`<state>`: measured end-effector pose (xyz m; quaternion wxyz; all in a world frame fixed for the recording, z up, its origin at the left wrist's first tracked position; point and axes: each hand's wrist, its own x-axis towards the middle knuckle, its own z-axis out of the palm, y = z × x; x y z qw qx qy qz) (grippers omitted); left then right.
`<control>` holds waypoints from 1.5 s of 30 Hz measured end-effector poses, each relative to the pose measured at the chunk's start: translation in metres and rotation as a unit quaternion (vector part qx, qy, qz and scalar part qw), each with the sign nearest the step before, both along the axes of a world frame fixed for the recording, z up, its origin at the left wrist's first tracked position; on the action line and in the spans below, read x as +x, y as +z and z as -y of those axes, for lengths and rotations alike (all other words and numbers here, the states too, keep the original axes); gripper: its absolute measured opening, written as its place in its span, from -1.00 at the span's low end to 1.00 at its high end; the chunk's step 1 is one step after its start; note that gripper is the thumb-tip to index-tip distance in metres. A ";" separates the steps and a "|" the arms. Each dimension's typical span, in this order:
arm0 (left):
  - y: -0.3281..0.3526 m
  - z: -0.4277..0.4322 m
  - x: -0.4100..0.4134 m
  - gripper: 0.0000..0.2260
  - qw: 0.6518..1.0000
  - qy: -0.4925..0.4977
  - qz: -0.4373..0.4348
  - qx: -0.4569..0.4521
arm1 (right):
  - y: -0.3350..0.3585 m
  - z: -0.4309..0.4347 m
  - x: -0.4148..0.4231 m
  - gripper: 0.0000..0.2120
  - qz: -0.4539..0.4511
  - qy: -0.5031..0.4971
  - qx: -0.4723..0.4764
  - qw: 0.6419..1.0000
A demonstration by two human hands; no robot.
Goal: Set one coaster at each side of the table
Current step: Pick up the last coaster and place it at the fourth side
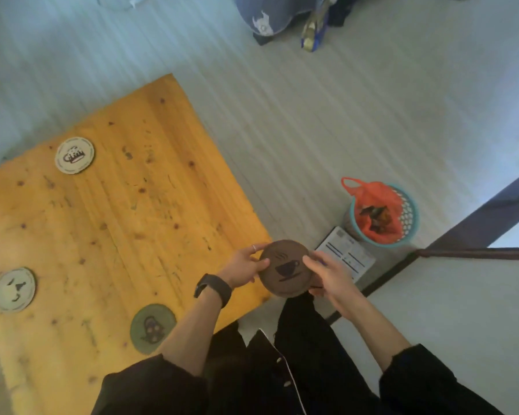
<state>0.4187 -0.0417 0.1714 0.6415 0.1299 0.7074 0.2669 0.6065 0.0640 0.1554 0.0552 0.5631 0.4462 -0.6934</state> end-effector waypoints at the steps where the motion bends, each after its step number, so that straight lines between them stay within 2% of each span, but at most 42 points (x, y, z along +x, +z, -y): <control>1: -0.001 -0.014 0.009 -0.61 1.000 -0.001 -0.005 -0.007 | 0.001 -0.016 0.008 -0.67 0.002 0.033 0.010 0.999; 4: -0.005 -0.050 0.032 -0.64 0.999 0.033 -0.019 -0.017 | 0.001 -0.059 0.023 -0.76 0.011 0.083 0.038 0.996; 9: -0.028 -0.084 0.054 -0.67 0.986 0.160 -0.001 -0.054 | -0.016 -0.110 0.032 -0.77 0.028 0.056 0.069 0.996; 12: -0.043 -0.092 0.052 -0.70 0.980 0.187 -0.031 -0.054 | -0.031 -0.128 0.022 -0.78 0.054 0.121 0.128 0.983; 16: -0.059 -0.097 0.030 -0.73 0.960 0.266 -0.071 -0.046 | -0.046 -0.153 -0.019 -0.72 0.090 0.239 0.212 0.943; 20: -0.075 -0.102 0.005 -0.71 0.923 0.372 -0.093 -0.042 | -0.056 -0.178 -0.082 -0.83 0.058 0.316 0.258 0.911; 24: -0.086 -0.101 -0.030 -0.70 0.872 0.478 -0.093 -0.052 | -0.064 -0.196 -0.161 -0.84 0.037 0.401 0.268 0.875; 28: -0.083 -0.099 -0.067 -0.83 0.813 0.569 -0.102 -0.072 | -0.063 -0.197 -0.239 -0.82 0.018 0.480 0.272 0.834; 33: -0.071 -0.094 -0.101 -0.87 0.746 0.650 -0.105 -0.102 | -0.047 -0.186 -0.320 -0.86 -0.018 0.588 0.278 0.760; 38: -0.071 -0.099 -0.112 -0.82 0.643 0.751 -0.071 -0.133 | -0.048 -0.175 -0.379 -0.88 -0.038 0.696 0.258 0.668; 43: -0.077 -0.113 -0.117 -0.85 0.546 0.823 -0.037 -0.154 | -0.066 -0.161 -0.430 -0.84 -0.062 0.792 0.266 0.546; 45: -0.076 -0.123 -0.117 -0.83 0.504 0.846 -0.028 -0.172 | -0.073 -0.154 -0.444 -0.82 -0.067 0.836 0.263 0.477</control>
